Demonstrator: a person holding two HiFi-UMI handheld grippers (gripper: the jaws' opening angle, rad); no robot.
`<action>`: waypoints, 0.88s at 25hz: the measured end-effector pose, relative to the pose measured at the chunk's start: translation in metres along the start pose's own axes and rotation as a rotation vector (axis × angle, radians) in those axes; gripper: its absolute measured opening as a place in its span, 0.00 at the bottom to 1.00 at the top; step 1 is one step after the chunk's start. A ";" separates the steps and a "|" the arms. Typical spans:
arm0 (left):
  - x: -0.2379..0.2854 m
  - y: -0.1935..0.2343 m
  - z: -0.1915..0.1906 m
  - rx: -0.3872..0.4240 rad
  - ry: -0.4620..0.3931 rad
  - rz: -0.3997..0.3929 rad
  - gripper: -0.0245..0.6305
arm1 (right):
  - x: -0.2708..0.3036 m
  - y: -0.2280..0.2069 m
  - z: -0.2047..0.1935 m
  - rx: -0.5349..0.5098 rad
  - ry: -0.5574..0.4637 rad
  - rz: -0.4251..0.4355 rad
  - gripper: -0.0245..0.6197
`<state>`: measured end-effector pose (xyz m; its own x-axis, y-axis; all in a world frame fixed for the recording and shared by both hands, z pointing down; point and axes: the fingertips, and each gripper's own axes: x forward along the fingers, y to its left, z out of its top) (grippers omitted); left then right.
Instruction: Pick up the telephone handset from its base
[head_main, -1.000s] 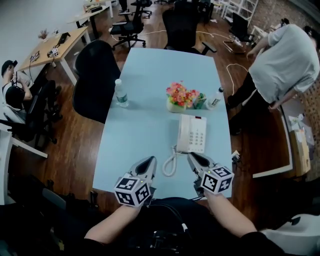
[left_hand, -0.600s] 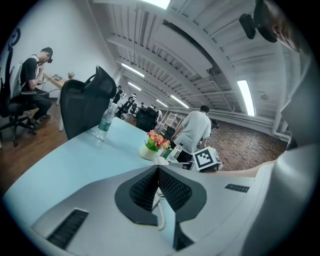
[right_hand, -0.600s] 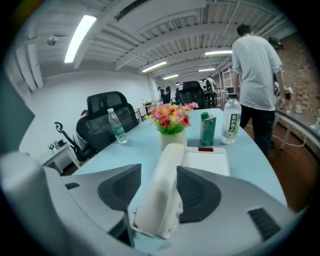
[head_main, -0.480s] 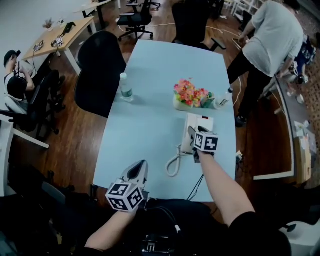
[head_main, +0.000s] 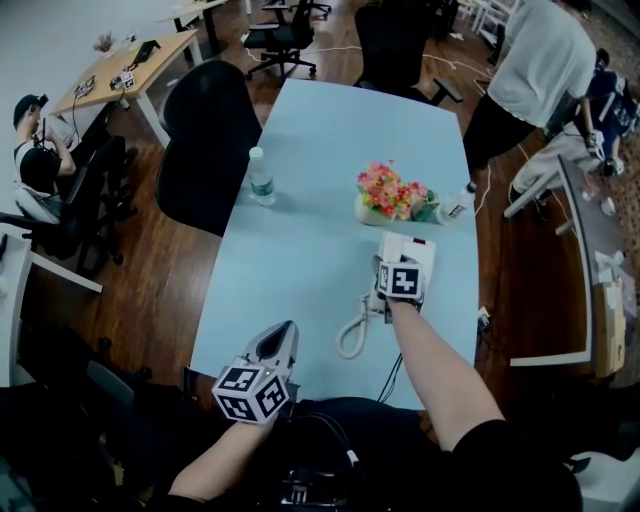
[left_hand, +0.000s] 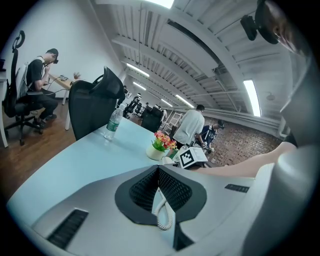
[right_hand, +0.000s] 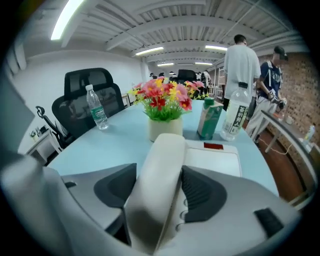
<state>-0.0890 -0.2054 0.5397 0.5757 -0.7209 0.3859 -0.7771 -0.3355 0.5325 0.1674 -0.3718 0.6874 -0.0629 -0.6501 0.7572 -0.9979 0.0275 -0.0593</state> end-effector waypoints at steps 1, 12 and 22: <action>0.000 0.000 0.000 -0.001 0.001 -0.001 0.04 | 0.002 -0.001 -0.002 -0.017 0.007 -0.019 0.52; -0.005 0.001 -0.001 -0.013 -0.009 0.004 0.04 | 0.000 -0.009 -0.001 0.184 -0.013 0.009 0.44; -0.010 -0.011 -0.007 0.010 0.006 -0.020 0.04 | -0.036 -0.004 0.012 0.278 -0.111 0.145 0.42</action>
<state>-0.0845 -0.1905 0.5357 0.5923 -0.7104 0.3800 -0.7682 -0.3556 0.5324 0.1738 -0.3575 0.6525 -0.1866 -0.7340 0.6530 -0.9344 -0.0726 -0.3487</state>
